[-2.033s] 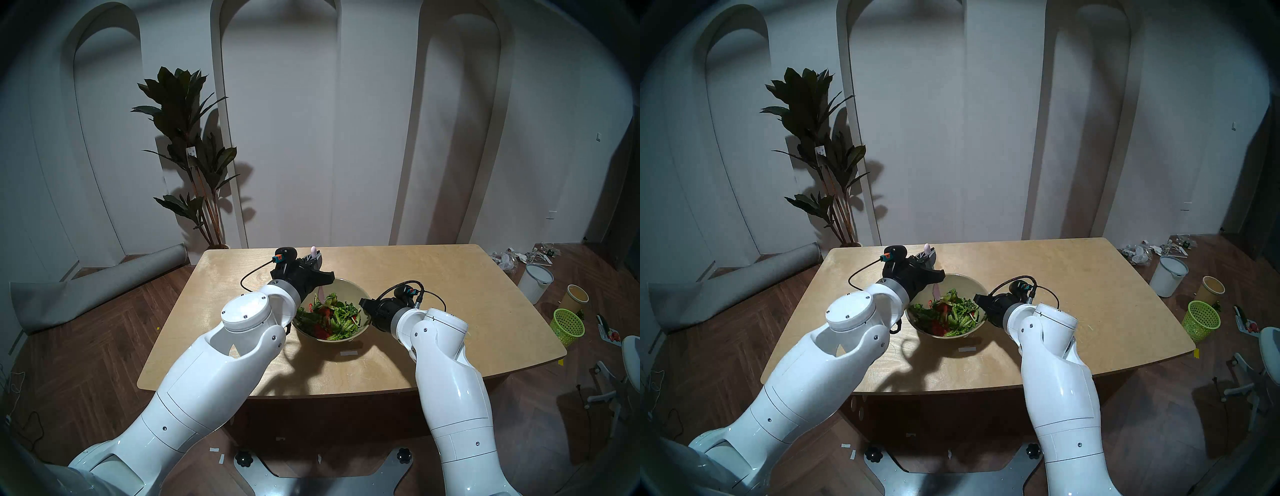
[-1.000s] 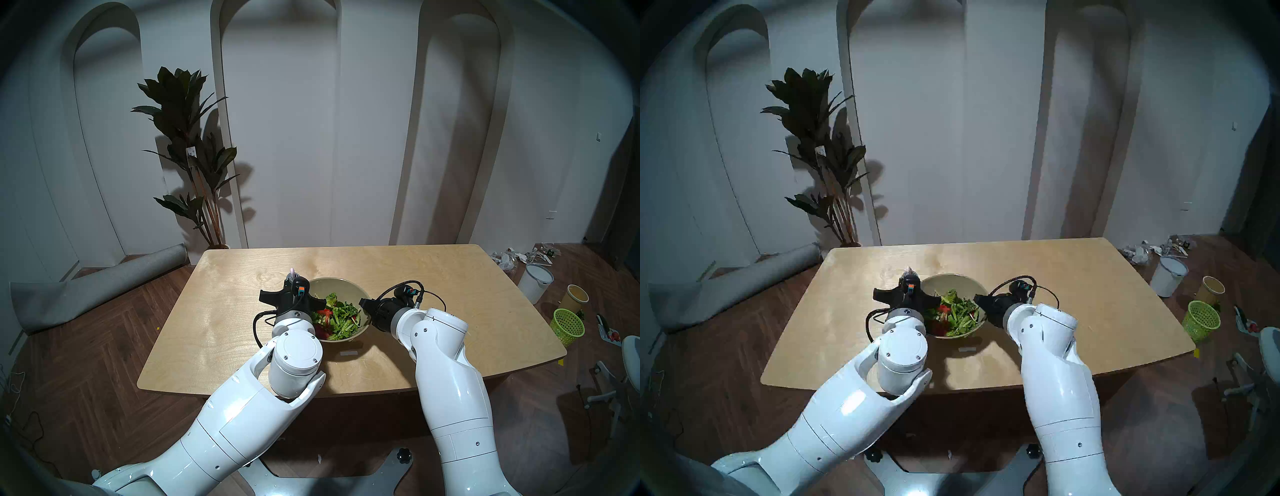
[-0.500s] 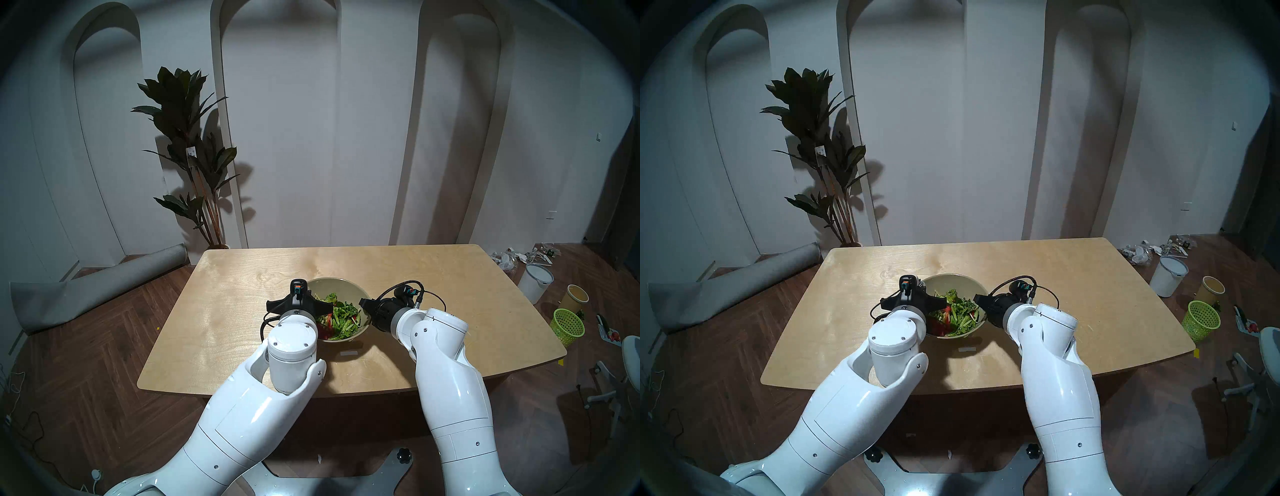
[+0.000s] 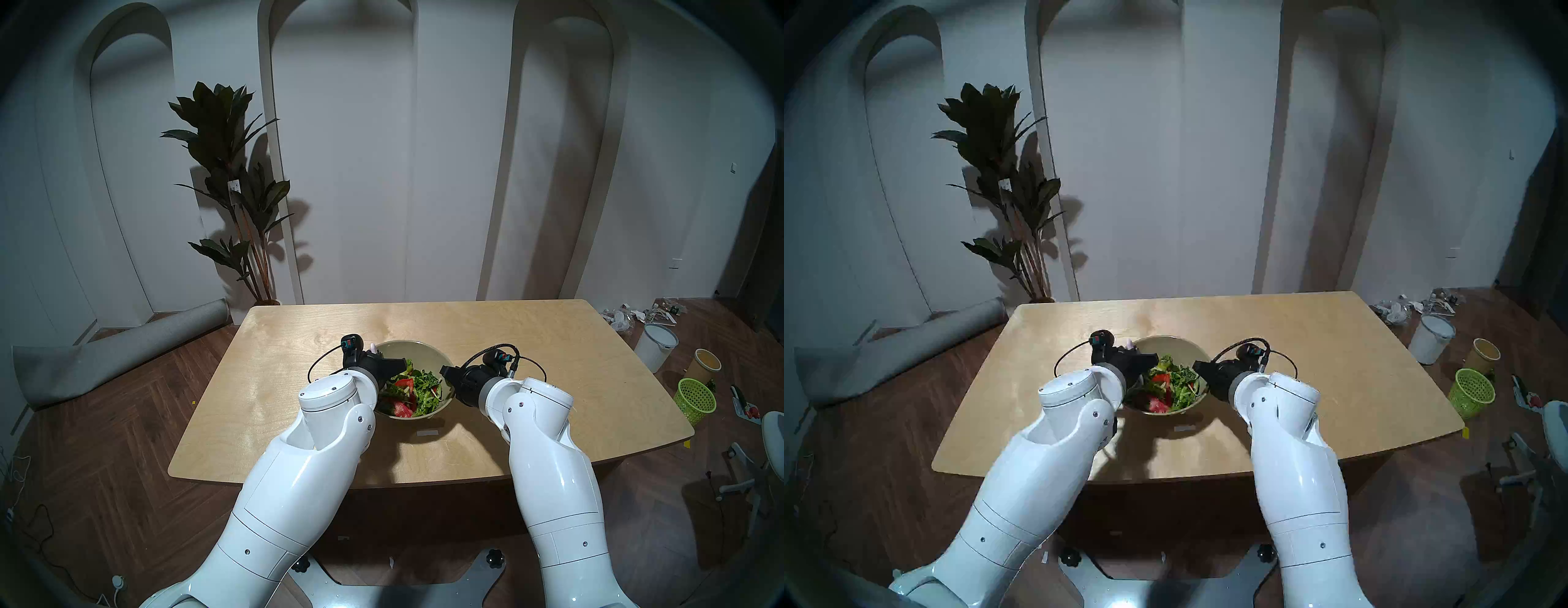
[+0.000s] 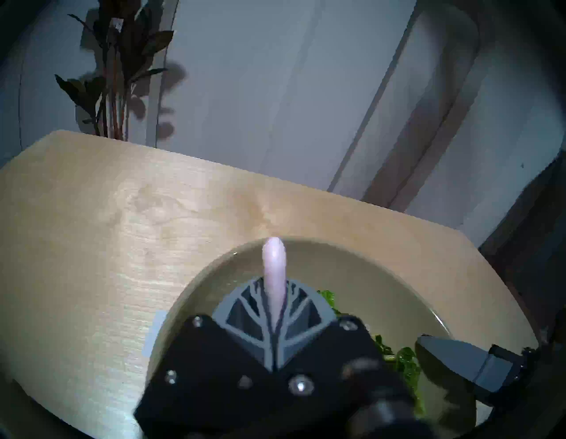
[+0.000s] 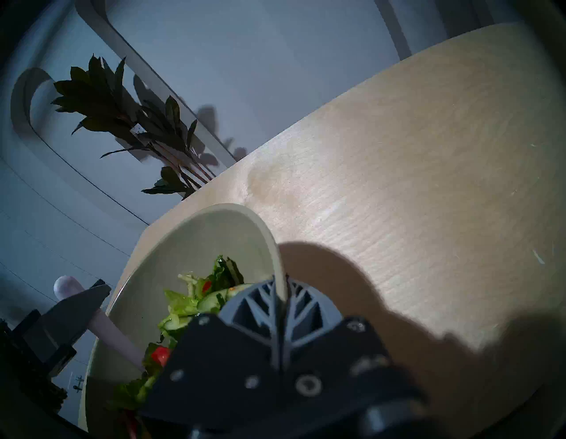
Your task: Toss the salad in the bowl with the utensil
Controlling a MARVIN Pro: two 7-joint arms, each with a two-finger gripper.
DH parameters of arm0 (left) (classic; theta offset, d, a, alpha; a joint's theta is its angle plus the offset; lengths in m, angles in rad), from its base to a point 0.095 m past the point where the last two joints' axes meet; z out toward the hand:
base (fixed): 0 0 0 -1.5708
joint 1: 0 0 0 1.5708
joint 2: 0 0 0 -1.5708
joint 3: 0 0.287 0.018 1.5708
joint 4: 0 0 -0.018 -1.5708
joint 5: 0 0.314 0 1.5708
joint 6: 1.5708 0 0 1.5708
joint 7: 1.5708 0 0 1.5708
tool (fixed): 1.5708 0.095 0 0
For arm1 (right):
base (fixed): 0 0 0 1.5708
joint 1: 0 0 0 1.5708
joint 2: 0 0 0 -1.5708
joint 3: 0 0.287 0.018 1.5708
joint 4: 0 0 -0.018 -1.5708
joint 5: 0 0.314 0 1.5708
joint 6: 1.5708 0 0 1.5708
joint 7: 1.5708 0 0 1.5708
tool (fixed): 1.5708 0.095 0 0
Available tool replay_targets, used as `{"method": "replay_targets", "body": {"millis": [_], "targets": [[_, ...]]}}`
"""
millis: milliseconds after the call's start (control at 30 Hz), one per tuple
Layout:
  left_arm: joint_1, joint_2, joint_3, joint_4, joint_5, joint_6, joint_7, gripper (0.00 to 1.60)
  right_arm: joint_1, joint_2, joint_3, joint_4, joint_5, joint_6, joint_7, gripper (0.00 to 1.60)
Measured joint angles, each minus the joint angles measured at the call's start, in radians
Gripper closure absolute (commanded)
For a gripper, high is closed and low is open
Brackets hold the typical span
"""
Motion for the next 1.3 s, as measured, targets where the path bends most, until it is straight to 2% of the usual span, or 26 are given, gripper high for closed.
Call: {"method": "replay_targets", "body": {"millis": [567, 767, 900, 1067, 1167, 1300], "targets": [[-0.015, -0.009, -0.012, -0.096, -0.038, 0.010, -0.018, 1.60, 0.000, 0.000, 0.000, 0.000, 0.000, 0.000, 0.000, 1.60], [-0.015, -0.002, 0.016, -0.133, -0.013, -0.015, -0.029, 1.60, 0.000, 0.000, 0.000, 0.000, 0.000, 0.000, 0.000, 1.60], [0.001, 0.029, 0.045, -0.172, 0.037, -0.066, -0.055, 1.60, 0.000, 0.000, 0.000, 0.000, 0.000, 0.000, 0.000, 1.60], [0.051, 0.086, 0.054, -0.230, 0.054, -0.096, -0.116, 1.60, 0.000, 0.000, 0.000, 0.000, 0.000, 0.000, 0.000, 1.60], [0.083, 0.116, 0.055, -0.244, 0.067, -0.110, -0.146, 1.60, 0.000, 0.000, 0.000, 0.000, 0.000, 0.000, 0.000, 1.60], [0.128, 0.172, 0.075, -0.237, 0.116, -0.169, -0.209, 1.60, 0.000, 0.000, 0.000, 0.000, 0.000, 0.000, 0.000, 1.60]]}}
